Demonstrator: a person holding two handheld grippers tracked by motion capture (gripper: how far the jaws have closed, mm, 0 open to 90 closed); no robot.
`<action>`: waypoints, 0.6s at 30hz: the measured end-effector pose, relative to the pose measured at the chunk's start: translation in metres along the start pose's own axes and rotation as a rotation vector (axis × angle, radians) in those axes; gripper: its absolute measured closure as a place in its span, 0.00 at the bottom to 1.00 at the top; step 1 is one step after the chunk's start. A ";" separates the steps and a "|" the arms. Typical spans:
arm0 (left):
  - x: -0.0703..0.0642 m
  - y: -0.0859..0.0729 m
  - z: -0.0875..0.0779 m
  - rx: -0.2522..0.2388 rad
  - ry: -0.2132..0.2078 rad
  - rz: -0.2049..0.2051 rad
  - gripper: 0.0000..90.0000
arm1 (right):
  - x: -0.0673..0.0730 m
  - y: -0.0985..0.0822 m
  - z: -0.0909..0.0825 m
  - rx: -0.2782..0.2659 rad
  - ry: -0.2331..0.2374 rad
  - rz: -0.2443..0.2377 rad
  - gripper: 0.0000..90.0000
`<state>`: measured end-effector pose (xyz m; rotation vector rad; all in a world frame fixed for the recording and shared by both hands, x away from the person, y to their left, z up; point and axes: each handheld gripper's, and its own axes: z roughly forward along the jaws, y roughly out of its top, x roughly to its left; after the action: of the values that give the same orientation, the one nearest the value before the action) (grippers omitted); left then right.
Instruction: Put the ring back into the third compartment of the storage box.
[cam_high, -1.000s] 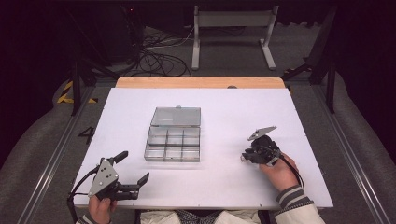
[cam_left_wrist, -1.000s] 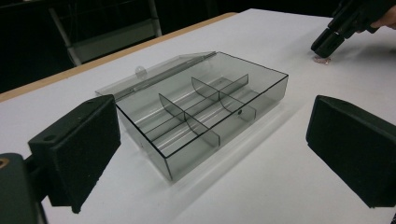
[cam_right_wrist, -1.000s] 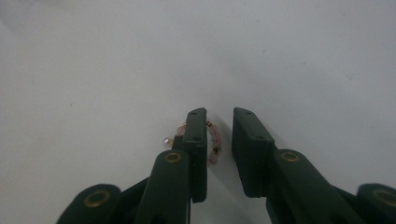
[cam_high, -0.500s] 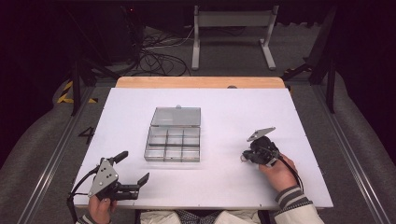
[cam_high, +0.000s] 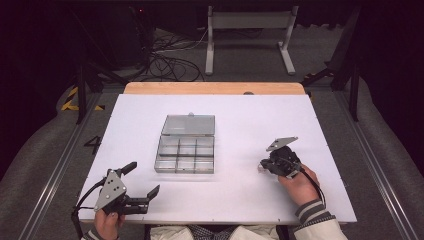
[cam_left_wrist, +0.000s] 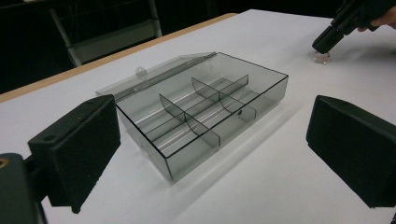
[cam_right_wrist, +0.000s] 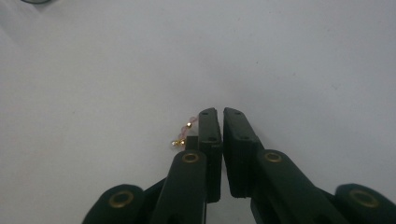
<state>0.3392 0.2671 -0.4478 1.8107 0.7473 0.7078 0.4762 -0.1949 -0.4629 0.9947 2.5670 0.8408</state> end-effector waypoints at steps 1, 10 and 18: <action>0.000 0.000 0.000 -0.002 0.000 -0.001 0.04 | 0.000 0.000 -0.002 -0.012 -0.005 0.002 0.96; 0.001 0.000 0.000 -0.003 0.000 0.005 0.04 | 0.004 0.003 -0.016 -0.084 -0.022 -0.007 0.96; 0.001 0.000 0.001 -0.005 0.001 0.006 0.04 | 0.012 0.009 -0.027 -0.127 -0.038 -0.036 0.96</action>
<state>0.3403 0.2674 -0.4479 1.8091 0.7408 0.7135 0.4607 -0.1926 -0.4360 0.9161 2.4576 0.9533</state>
